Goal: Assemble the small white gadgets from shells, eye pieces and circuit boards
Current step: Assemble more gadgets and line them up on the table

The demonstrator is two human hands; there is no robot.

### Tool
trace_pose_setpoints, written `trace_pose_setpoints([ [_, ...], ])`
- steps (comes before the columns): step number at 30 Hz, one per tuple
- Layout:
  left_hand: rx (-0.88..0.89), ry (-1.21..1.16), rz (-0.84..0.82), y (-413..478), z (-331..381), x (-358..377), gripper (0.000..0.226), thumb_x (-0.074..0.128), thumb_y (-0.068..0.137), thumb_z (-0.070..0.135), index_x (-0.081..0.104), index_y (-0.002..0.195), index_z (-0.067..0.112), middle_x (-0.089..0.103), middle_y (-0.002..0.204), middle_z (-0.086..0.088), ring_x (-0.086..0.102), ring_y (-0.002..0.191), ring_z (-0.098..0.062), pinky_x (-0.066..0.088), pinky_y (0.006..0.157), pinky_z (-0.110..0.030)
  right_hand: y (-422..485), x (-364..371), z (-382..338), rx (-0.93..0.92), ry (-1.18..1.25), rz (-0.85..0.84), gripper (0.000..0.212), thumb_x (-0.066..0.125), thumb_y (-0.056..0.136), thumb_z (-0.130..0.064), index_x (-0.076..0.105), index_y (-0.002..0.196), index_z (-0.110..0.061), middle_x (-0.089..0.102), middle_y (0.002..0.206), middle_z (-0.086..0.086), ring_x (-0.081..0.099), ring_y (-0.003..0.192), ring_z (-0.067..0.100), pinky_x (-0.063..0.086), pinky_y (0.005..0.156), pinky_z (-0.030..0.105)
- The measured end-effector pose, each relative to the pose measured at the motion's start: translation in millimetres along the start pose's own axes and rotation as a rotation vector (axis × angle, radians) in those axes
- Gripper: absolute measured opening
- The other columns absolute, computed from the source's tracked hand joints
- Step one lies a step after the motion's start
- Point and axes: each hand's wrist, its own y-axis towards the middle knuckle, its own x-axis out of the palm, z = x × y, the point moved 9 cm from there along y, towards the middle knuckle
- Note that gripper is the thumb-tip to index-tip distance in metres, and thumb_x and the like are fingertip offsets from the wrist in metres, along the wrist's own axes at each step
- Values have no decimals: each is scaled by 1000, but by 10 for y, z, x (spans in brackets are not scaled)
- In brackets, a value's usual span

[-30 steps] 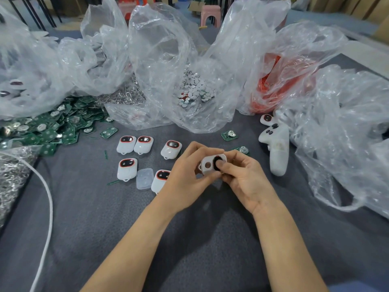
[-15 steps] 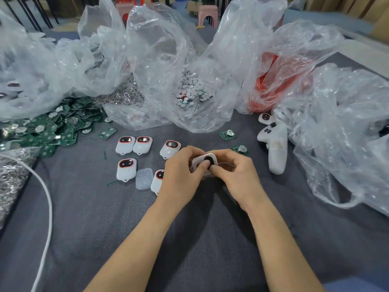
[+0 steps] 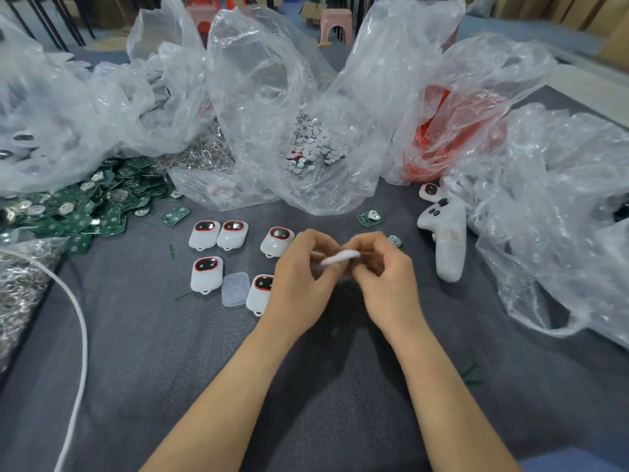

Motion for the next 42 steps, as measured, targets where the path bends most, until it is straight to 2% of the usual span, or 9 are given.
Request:
trace_pose_setpoints([
  [3,-71,-266,-179,-41,-20,145,25,65,83,15,59,107,20,67,104,5,65,95,-9,52,84,-22,27,-43,11,20,255,22,39,55,79,21,62,73,-17,65,104,0,66,99,21,54,83,28],
  [6,-151,-456,-302,-90,-52,265,48,60,80,21,50,127,28,65,112,-3,63,104,-14,50,93,-29,29,-56,60,77,390,14,48,54,79,20,68,64,-23,62,113,-6,66,95,10,55,69,26],
  [10,-73,-369,-215,-62,27,214,37,57,86,16,55,122,27,66,106,-2,62,97,-10,48,86,-23,31,-26,105,109,469,-23,47,55,79,19,74,68,-23,68,105,-5,67,98,17,55,82,37],
  [15,-61,-325,-88,-22,16,108,30,64,88,1,62,112,20,68,102,9,62,93,2,46,80,-11,25,-99,186,210,582,55,30,51,92,3,70,98,-19,69,96,8,67,93,17,55,76,25],
  [20,-148,-416,-68,-31,-83,139,32,60,89,-2,64,110,22,72,103,6,65,96,-3,48,79,-15,10,-68,164,208,453,28,24,58,89,-2,67,102,-20,72,87,5,68,90,21,54,87,38],
  [32,-257,-728,-198,-27,-162,240,30,55,87,0,61,113,13,67,94,-8,62,94,-21,52,86,-29,43,-69,226,229,453,43,26,59,89,-2,67,102,-23,68,76,2,63,84,24,48,88,48],
  [35,-253,-733,-199,-33,-173,255,28,59,89,0,62,112,16,65,90,-6,62,94,-23,52,86,-32,72,-75,227,242,399,25,21,62,89,-4,67,102,-20,71,84,8,68,86,27,53,85,46],
  [39,-248,-673,-191,-15,-192,252,29,61,85,4,70,105,23,69,105,-8,64,106,-29,55,90,-40,95,-108,197,215,243,23,10,64,88,-11,69,96,-12,73,91,10,70,89,26,56,85,41],
  [42,-271,-692,-158,14,-256,256,34,58,90,-3,68,106,25,71,97,1,67,98,-21,57,78,-31,106,-179,194,192,122,76,7,62,89,-11,69,93,-12,72,90,8,70,86,22,58,80,34],
])
